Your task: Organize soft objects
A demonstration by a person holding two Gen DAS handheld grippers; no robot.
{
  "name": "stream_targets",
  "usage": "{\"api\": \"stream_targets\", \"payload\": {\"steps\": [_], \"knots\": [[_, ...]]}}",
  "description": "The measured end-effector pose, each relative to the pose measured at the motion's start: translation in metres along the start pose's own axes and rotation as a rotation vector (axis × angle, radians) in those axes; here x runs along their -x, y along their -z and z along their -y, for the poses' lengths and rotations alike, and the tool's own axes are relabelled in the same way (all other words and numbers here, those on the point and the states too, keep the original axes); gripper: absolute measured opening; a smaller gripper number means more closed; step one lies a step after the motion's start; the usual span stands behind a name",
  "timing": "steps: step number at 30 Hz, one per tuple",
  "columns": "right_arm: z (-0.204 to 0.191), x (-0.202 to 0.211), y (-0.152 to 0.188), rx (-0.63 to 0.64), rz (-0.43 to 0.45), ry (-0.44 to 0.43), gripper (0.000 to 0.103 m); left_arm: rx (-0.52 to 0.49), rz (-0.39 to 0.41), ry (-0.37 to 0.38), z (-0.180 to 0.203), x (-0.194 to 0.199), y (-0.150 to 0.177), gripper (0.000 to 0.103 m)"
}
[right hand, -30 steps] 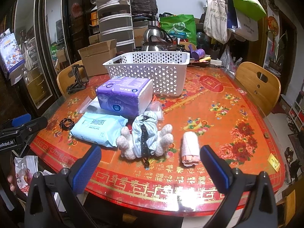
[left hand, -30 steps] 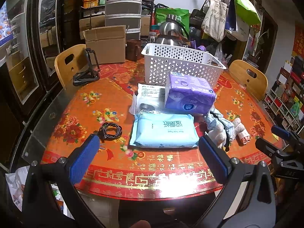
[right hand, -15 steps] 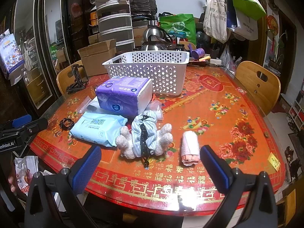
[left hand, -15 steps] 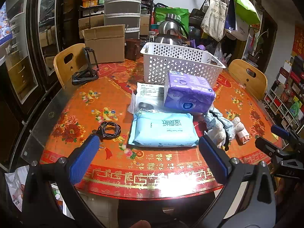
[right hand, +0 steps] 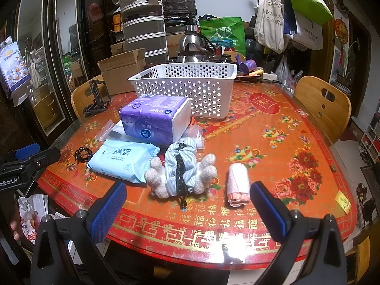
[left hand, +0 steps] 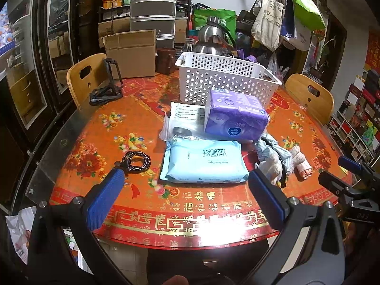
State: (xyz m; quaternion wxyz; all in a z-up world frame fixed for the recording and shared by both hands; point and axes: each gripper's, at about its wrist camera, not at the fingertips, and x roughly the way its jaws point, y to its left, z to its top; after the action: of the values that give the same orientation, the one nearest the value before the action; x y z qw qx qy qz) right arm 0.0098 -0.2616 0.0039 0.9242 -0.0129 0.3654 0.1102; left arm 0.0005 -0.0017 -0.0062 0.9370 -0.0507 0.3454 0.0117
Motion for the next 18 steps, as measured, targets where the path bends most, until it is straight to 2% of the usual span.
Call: {"api": "stream_targets", "payload": {"steps": [18], "knots": [[0.0003,-0.0019,0.0010,-0.003,-0.004,-0.001,0.103,-0.003,0.000,0.000,-0.0012,-0.0017,0.0025,0.103]]}}
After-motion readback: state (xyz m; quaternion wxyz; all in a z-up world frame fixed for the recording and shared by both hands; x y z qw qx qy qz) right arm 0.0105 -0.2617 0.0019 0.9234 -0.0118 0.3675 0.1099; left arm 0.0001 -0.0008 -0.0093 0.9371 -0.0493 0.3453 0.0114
